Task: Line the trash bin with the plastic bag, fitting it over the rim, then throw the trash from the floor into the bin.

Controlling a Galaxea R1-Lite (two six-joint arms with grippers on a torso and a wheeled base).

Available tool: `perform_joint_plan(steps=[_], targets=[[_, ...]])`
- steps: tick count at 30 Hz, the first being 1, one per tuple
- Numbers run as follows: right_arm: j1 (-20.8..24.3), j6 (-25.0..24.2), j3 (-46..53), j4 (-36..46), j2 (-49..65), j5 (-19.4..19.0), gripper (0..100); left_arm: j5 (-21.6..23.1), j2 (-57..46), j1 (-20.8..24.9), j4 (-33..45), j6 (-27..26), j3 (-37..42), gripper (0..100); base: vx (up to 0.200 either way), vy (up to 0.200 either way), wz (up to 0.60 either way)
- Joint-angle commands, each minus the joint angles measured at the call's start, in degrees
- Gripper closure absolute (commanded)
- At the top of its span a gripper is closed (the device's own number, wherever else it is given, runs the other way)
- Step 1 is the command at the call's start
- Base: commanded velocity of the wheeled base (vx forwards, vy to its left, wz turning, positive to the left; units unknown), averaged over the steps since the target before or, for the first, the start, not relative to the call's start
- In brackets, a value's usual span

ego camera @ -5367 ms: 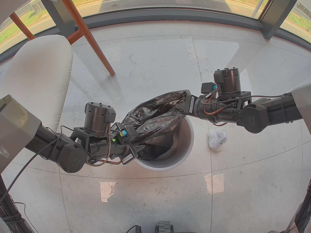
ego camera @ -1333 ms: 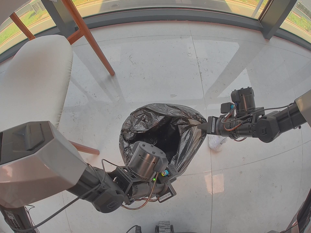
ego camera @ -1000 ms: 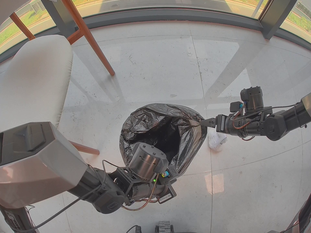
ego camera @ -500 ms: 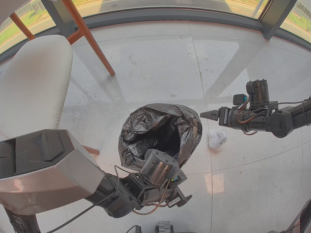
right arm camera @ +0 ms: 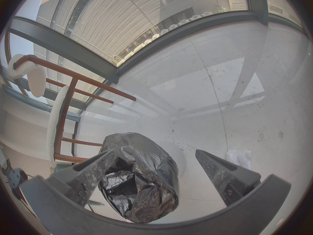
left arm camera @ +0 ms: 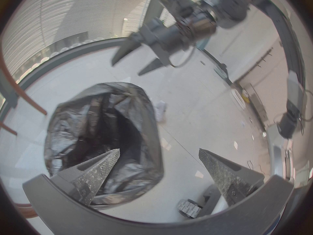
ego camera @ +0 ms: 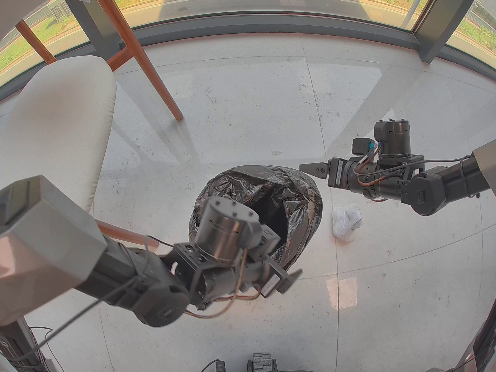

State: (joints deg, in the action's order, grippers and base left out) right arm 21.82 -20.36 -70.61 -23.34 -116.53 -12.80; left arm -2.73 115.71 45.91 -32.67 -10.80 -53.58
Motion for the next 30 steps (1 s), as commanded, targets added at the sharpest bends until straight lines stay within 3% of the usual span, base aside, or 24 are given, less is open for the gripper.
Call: perform_joint_plan(steps=[1,7,13,30], targets=[[1.91,-1.17,-4.01,0.05,-2.65,0.06,0,-0.87,-5.59,-6.89,0.06,2.54,-0.74,0,0.0,0.0,0.0],[2.52,0.93,-3.66,-0.65,-5.37,0.06,0,-0.78,-7.43,-15.5,0.24,2.45,-1.53,0,0.0,0.0,0.0],[2.0,4.36,-4.63,-0.65,-8.98,0.06,0,-0.87,-8.22,-16.03,-0.02,2.98,-1.27,0,0.0,0.0,0.0],[-3.98,4.36,-13.24,0.23,-15.48,0.32,0,-0.78,-11.21,-18.58,-0.02,4.56,0.05,0,0.0,0.0,0.0]])
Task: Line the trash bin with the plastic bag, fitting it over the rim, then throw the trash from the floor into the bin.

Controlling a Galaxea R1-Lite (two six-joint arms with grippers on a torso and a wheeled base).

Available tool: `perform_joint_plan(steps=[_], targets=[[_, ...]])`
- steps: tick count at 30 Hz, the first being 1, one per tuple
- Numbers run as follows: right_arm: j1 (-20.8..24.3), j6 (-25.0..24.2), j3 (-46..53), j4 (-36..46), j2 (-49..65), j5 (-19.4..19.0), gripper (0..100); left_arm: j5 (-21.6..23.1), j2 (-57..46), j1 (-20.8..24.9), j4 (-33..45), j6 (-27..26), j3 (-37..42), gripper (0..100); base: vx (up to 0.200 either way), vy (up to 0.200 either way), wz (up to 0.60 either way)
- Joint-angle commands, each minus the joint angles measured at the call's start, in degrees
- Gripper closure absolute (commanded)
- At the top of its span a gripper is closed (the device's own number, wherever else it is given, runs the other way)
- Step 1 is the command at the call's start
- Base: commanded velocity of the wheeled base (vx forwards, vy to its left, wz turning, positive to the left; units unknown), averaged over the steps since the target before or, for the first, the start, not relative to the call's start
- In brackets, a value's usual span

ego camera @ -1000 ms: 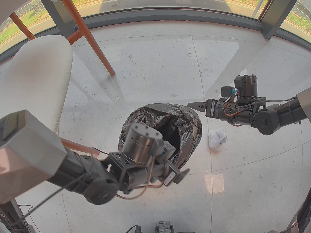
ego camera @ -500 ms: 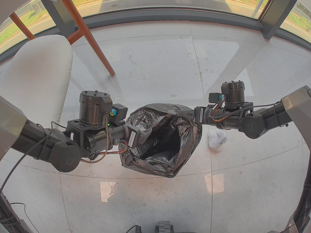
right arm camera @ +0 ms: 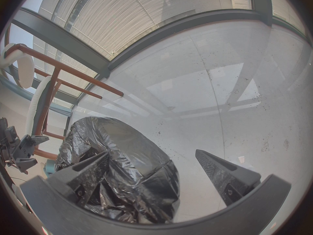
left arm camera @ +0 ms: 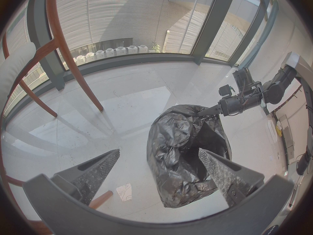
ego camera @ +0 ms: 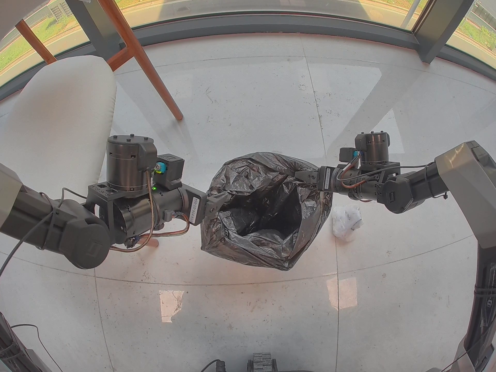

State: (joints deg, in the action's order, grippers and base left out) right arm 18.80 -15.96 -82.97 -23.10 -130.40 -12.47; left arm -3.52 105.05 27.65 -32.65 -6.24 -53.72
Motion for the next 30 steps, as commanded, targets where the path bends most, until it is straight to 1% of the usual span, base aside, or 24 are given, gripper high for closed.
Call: perform_joint_plan(steps=[1,11,12,13,16,20,21,25,26,30], targets=[[-0.96,-0.04,-0.88,-0.01,-1.61,-0.01,0,0.01,-0.54,-0.31,-0.05,0.0,0.2,0,0.0,0.0,0.0],[0.45,-0.57,-0.88,-0.89,-0.11,-0.8,0,0.1,-0.46,-0.31,-0.14,0.0,0.29,0,0.0,0.0,0.0],[2.3,-0.65,-0.53,-0.98,1.73,-1.06,0,0.1,-0.37,-0.31,-0.05,0.0,0.55,0,0.0,0.0,0.0],[2.47,-0.74,-0.53,-1.07,1.91,-1.15,0,0.1,-0.37,-0.31,-0.14,0.0,0.64,0,0.0,0.0,0.0],[4.05,-1.71,-0.18,-0.98,3.84,-1.42,0,0.1,-0.46,-0.31,-0.14,0.0,1.43,0,0.0,0.0,0.0],[4.67,-3.29,0.97,-1.07,5.33,-1.42,0,0.1,-0.46,-0.31,-0.14,0.09,2.04,0,0.0,0.0,0.0],[4.84,-4.35,2.02,-1.07,6.21,-1.42,0,0.1,-0.54,-0.31,-0.14,0.09,2.22,0,0.0,0.0,0.0],[4.67,-5.05,3.78,-1.16,6.92,-1.33,0,0.1,-0.54,-0.31,-0.14,0.09,2.4,0,0.0,0.0,0.0],[3.88,-4.7,6.24,-1.16,6.92,-1.24,0,0.1,-0.54,-0.31,-0.22,0.09,2.31,0,0.0,0.0,0.0],[1.94,-4.52,8.88,-1.16,6.83,-1.24,0,0.1,-0.54,-0.31,-0.22,0.09,2.31,0,0.0,0.0,0.0]])
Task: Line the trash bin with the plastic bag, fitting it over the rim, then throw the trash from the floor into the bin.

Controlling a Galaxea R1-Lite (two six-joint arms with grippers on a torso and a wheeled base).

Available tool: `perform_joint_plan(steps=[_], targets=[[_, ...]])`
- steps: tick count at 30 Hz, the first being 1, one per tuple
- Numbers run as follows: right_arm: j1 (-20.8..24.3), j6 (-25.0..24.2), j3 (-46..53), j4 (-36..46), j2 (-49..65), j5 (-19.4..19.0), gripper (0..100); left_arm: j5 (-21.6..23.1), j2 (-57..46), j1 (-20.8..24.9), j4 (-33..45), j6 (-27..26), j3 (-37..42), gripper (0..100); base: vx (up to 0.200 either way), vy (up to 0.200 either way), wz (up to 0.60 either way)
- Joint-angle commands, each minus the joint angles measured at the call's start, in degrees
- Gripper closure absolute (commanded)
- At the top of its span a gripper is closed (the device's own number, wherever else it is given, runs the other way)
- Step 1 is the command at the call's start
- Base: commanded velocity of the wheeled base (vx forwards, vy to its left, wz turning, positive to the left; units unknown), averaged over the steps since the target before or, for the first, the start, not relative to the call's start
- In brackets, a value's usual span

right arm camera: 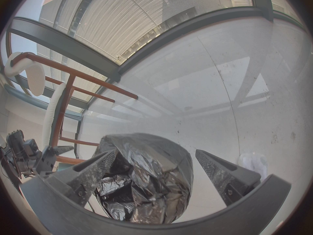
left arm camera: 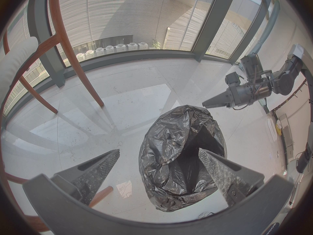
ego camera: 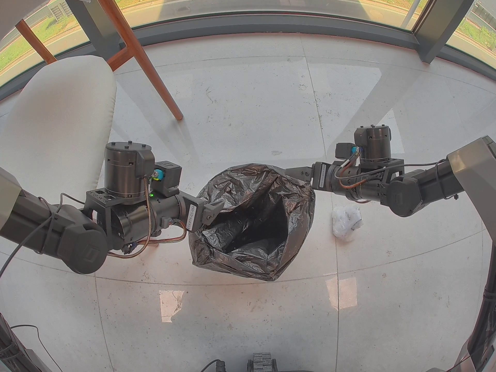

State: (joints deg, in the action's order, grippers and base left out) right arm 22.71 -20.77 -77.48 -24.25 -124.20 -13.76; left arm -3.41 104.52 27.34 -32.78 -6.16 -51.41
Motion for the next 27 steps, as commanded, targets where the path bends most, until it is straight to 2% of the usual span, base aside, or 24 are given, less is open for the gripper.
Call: perform_joint_plan(steps=[1,12,24,27], targets=[[-2.23,0.29,3.66,-0.1,0.45,0.05,0,-0.01,-0.02,-0.01,-0.09,0.0,-0.01,0,0.0,0.0,0.0],[-3.2,0.38,2.6,-0.1,-1.4,0.14,0,-0.01,-0.02,0.08,-0.09,0.0,-0.01,0,0.0,0.0,0.0],[-3.29,0.56,-5.4,0.08,-7.99,0.14,0,-0.19,-0.2,-0.01,0.0,0.09,0.08,0,0.0,0.0,0.0],[-4.69,1.0,-6.89,0.17,-10.01,0.23,0,-0.19,-1.34,-0.01,0.0,0.09,1.22,0,0.0,0.0,0.0]])
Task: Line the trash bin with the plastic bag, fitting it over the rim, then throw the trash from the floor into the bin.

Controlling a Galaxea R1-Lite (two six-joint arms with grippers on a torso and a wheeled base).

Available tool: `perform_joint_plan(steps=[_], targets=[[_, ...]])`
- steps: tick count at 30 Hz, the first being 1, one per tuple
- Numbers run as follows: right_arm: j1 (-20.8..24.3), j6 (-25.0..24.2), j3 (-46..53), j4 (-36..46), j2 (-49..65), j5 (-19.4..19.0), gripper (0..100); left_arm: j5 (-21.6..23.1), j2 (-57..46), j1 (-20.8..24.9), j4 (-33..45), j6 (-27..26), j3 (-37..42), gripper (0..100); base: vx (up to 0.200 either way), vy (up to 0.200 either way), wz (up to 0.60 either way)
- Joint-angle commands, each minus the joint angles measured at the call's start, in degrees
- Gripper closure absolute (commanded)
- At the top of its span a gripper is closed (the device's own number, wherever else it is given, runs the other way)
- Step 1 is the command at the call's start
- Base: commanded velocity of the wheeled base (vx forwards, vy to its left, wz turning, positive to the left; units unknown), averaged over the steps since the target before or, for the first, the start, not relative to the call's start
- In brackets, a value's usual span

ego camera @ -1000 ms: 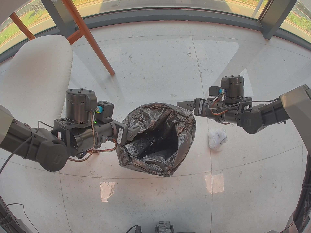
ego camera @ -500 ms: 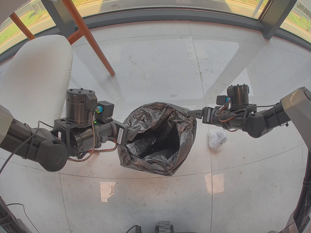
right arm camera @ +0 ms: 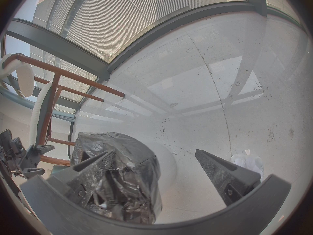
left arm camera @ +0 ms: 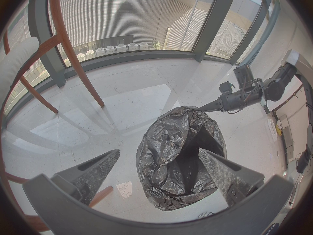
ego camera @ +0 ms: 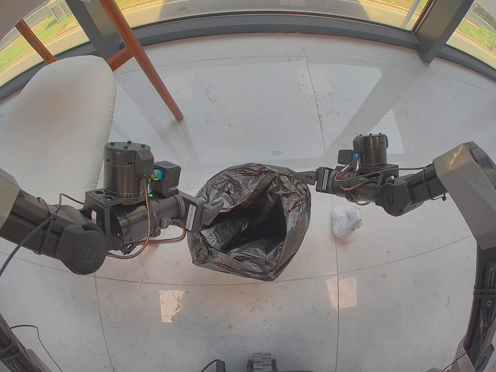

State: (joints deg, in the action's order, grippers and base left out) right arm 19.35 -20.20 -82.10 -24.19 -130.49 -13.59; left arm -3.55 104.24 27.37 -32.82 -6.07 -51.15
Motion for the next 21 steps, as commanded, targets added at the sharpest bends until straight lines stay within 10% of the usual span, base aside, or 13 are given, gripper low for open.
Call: perform_joint_plan(steps=[1,11,21], targets=[[-1.33,0.42,-2.27,0.1,-3.72,0.06,0,-0.06,-1.06,-0.03,0.03,0.01,0.97,0,0.0,0.0,0.0],[-14.86,3.5,-5.87,9.33,6.65,-0.82,0,0.47,-3.17,-0.47,-0.05,0.09,2.99,0,0.0,0.0,0.0],[-18.99,8.51,16.45,17.68,15.26,-2.58,0,2.05,-3.26,-0.3,-0.14,-0.7,2.2,0,0.0,0.0,0.0]])
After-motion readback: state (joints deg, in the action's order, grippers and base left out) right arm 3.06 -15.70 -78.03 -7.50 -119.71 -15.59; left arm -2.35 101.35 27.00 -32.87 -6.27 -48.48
